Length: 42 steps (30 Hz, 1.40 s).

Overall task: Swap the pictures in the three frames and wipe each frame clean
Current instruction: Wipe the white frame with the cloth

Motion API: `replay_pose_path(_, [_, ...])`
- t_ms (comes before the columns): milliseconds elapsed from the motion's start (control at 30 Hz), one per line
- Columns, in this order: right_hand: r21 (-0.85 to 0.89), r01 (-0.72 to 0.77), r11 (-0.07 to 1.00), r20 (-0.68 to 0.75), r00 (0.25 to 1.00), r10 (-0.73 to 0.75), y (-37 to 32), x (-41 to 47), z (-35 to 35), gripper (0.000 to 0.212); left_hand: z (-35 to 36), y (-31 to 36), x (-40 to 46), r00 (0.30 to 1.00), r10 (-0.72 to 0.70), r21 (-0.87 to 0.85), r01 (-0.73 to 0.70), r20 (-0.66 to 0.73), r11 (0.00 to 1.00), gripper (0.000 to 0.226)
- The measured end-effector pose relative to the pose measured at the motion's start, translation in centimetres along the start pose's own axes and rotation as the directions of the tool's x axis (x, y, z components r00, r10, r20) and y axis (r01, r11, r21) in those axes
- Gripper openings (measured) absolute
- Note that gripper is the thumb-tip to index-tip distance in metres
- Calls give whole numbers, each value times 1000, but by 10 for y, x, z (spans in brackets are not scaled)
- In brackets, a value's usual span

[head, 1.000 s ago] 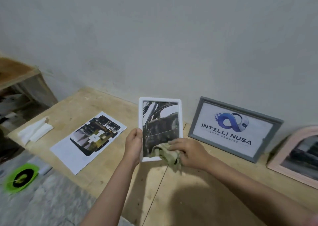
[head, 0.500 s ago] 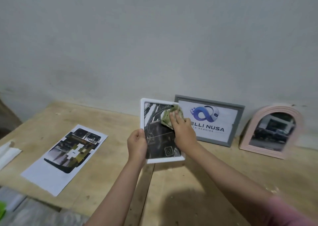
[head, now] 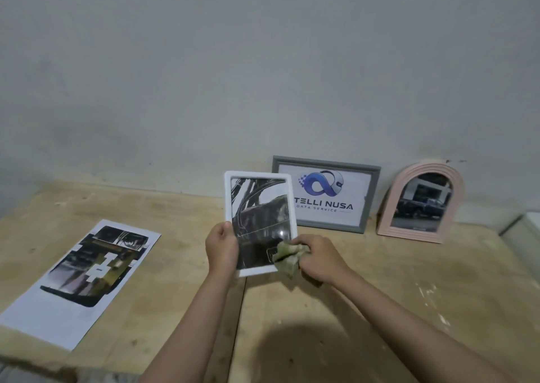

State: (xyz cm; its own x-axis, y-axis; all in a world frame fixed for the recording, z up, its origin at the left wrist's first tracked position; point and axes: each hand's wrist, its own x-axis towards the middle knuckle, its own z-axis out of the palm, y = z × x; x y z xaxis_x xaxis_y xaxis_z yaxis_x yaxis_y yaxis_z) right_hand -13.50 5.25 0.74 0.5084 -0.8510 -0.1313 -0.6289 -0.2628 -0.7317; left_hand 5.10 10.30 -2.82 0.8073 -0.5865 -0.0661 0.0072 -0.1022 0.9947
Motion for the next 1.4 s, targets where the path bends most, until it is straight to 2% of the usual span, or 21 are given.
replay_pose_path(67, [230, -7, 973, -233, 970, 62, -7, 7, -20, 45, 1, 1, -2, 998, 1, -8, 0, 62, 1000, 37])
replay_pose_path(100, [261, 44, 964, -332, 942, 47, -11, 12, -29, 54, 4, 1, -5, 995, 6, -9, -5, 102, 1000, 35])
replay_pose_path(167, [142, 128, 982, -430, 901, -56, -22, 21, -38, 70, 8, 4, -15, 981, 18, -41, -10, 191, 999, 31])
replay_pose_path(233, [-103, 194, 976, -371, 902, -219, -28, 30, -33, 83, 14, 2, -22, 963, 25, -93, 0, 268, 996, 31])
replay_pose_path(333, [-367, 302, 880, -128, 920, -370, -34, 29, -10, 91, 22, 4, -28, 945, -33, -155, 88, 326, 984, 32])
replay_pose_path(433, [-453, 398, 798, 4, 896, -445, -34, 15, 15, 91, 18, 13, -34, 901, -111, -351, 274, 420, 895, 20])
replay_pose_path(500, [-441, 454, 774, 60, 876, -479, -25, 8, 27, 88, 11, 13, -33, 836, -202, -439, 455, 511, 775, 32])
replay_pose_path(567, [-419, 548, 723, 121, 823, -554, -12, -4, 32, 71, 5, 4, -26, 828, -271, -434, 502, 491, 748, 52])
replay_pose_path(600, [-430, 603, 672, 139, 779, -611, -4, -11, 32, 60, 3, -4, -21, 835, -296, -409, 499, 465, 764, 56])
replay_pose_path(667, [-506, 662, 553, 171, 706, -688, 10, -28, 28, 54, 4, -16, -17, 867, -327, -363, 462, 376, 809, 38])
replay_pose_path(767, [-613, 648, 452, 160, 662, -732, 32, -37, 12, 49, 7, -17, -27, 906, -317, -265, 390, 280, 882, 27])
replay_pose_path(833, [-685, 598, 416, 180, 692, -699, 46, -34, -9, 40, 12, -27, -26, 916, -287, -245, 357, 280, 901, 29])
replay_pose_path(900, [-759, 517, 396, 207, 768, -606, 51, -33, -33, 31, 13, -23, -31, 919, -256, -138, 308, 301, 941, 27])
replay_pose_path(967, [-751, 372, 546, 71, 867, -494, 46, -32, -55, 34, 16, -13, -37, 916, -229, -64, 264, 330, 962, 30])
replay_pose_path(1000, [-651, 302, 696, -71, 889, -453, 40, -32, -62, 39, 18, -7, -42, 916, -213, -49, 243, 341, 969, 32])
replay_pose_path(1067, [-359, 248, 900, -387, 837, -386, 24, -28, -69, 53, 25, -1, -50, 906, -177, -15, 198, 385, 980, 36])
replay_pose_path(1100, [-292, 288, 912, -456, 796, -398, 13, -25, -67, 62, 29, 0, -55, 897, -156, 8, 168, 413, 986, 37])
replay_pose_path(1167, [-416, 392, 820, -368, 752, -546, 1, -15, -60, 80, 39, 5, -65, 887, -81, 45, 68, 456, 997, 35])
replay_pose_path(1233, [-663, 477, 577, -96, 710, -697, 4, -1, -49, 90, 49, 7, -72, 859, -27, 39, 8, 510, 999, 22])
replay_pose_path(1300, [-773, 481, 414, 67, 711, -700, 12, 11, -47, 87, 53, 5, -75, 851, -17, 38, -3, 525, 999, 16])
replay_pose_path(1400, [-769, 480, 422, 75, 723, -686, 15, 18, -47, 87, 54, 1, -77, 873, 18, 33, -39, 487, 999, 17])
